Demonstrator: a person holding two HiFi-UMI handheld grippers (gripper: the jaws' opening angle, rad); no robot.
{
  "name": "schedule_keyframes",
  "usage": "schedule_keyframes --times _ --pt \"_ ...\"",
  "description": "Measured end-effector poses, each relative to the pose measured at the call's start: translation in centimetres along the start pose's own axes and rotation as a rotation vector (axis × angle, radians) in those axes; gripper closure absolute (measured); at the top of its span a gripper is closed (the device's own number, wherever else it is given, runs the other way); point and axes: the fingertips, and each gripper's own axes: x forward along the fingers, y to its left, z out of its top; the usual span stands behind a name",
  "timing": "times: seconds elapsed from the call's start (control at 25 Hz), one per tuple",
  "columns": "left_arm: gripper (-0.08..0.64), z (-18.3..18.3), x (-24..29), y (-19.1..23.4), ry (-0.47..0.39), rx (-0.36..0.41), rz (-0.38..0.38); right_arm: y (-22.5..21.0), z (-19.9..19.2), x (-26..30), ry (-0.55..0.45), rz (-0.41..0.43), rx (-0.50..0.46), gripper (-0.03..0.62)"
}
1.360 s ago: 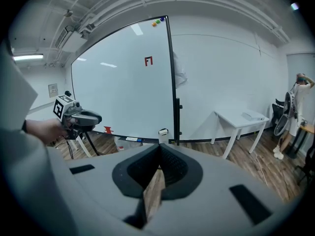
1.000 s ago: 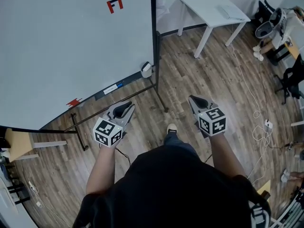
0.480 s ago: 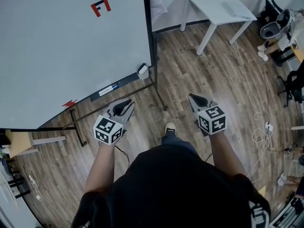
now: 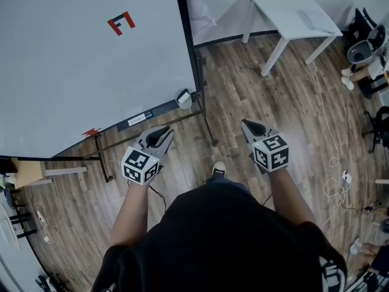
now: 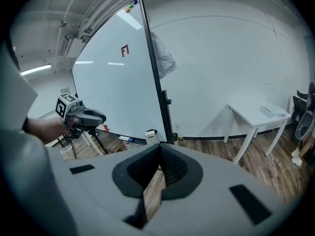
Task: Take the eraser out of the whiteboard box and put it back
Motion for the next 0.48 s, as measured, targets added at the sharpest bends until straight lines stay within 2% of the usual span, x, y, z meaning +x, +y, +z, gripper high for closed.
schedule_keyframes --times 0.48 --pt "0.488 2.4 1.6 1.4 -0.013 -0.021 0.125 -2.8 2.4 3.1 0.019 0.114 -0.059 0.595"
